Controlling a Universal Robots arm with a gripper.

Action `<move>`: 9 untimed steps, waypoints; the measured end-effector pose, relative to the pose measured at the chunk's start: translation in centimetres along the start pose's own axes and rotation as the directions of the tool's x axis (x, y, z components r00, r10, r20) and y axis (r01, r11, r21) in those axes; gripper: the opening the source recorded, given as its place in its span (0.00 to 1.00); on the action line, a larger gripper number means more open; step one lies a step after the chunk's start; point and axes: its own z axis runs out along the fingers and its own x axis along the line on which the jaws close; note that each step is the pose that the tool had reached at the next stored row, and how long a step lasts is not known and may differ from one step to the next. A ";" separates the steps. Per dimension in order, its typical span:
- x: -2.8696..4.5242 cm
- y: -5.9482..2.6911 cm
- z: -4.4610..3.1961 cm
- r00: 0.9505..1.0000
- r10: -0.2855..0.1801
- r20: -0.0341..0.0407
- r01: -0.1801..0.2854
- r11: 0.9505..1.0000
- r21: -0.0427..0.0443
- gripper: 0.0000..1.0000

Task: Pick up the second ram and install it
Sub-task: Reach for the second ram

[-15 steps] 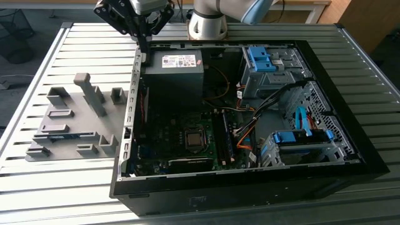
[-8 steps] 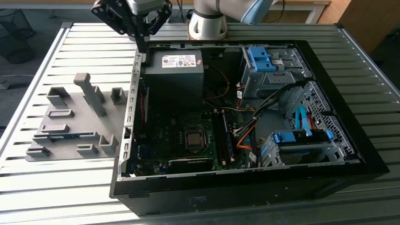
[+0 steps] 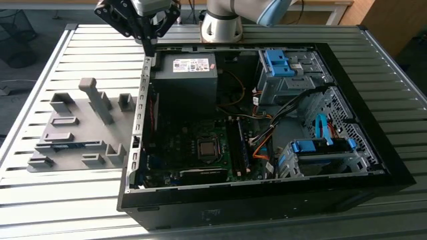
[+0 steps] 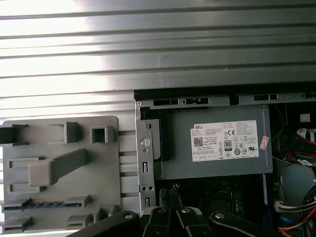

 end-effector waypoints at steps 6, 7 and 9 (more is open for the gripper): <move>0.34 -0.03 0.00 1.000 0.000 0.000 0.000 1.000 0.000 0.11; 0.40 -0.03 -0.01 1.000 0.000 0.000 0.000 1.000 0.000 0.11; 0.51 -0.04 -0.01 1.000 0.000 0.000 0.000 1.000 0.000 0.11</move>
